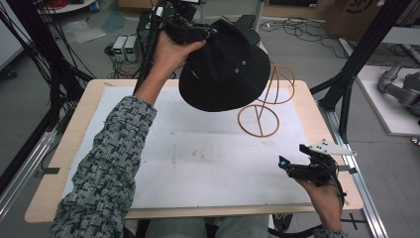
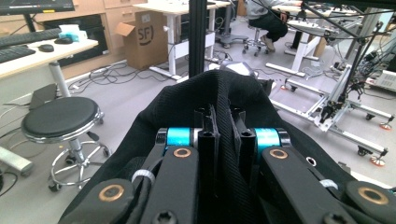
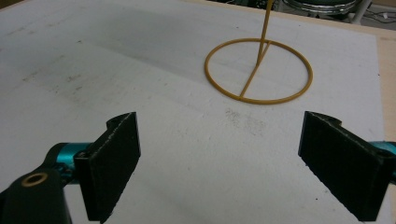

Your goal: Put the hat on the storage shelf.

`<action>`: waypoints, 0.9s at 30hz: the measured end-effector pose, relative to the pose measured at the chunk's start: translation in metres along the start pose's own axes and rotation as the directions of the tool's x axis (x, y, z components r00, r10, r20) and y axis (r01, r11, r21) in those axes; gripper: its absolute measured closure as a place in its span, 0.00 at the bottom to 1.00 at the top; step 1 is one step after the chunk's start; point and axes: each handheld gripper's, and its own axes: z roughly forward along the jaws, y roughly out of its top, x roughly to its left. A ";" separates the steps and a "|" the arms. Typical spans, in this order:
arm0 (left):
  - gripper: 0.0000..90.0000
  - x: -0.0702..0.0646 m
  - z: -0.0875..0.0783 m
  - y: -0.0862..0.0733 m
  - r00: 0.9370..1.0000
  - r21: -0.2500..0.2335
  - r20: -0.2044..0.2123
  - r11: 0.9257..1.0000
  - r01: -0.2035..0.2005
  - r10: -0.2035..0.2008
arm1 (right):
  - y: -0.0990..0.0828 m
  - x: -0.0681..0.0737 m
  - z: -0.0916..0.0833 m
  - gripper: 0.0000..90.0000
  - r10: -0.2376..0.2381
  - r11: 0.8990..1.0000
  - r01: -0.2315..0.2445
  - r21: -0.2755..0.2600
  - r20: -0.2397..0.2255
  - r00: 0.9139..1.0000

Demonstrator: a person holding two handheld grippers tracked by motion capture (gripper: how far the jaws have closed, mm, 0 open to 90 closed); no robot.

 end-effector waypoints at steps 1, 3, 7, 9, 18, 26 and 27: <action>0.93 -0.001 0.004 0.000 1.000 0.003 0.006 1.000 0.000 0.000 | 0.000 0.000 -0.001 0.14 0.001 1.000 -0.001 0.003 0.002 1.000; 0.93 -0.002 0.012 0.001 1.000 0.007 0.020 1.000 0.006 -0.006 | 0.000 -0.001 -0.002 0.14 0.002 1.000 -0.002 0.003 0.001 1.000; 0.93 -0.004 0.027 0.003 0.999 0.015 0.038 1.000 0.009 -0.009 | 0.001 -0.001 -0.005 0.14 0.001 1.000 -0.001 -0.004 0.006 1.000; 0.93 -0.005 0.035 0.003 0.999 0.010 0.048 1.000 0.006 -0.006 | 0.001 -0.001 -0.006 0.14 0.005 1.000 -0.005 -0.004 0.008 1.000; 0.93 -0.010 0.067 -0.004 0.996 0.035 0.083 0.999 0.005 -0.008 | 0.001 -0.005 -0.008 0.14 0.007 1.000 -0.007 -0.014 0.009 1.000; 0.93 -0.024 0.089 -0.006 0.995 0.042 0.103 0.999 -0.019 0.014 | 0.002 -0.005 -0.008 0.14 0.010 1.000 -0.010 -0.016 0.001 1.000; 0.93 -0.026 0.091 -0.006 0.994 0.044 0.105 0.999 -0.019 0.014 | 0.002 -0.005 -0.008 0.14 0.010 1.000 -0.010 -0.016 0.001 1.000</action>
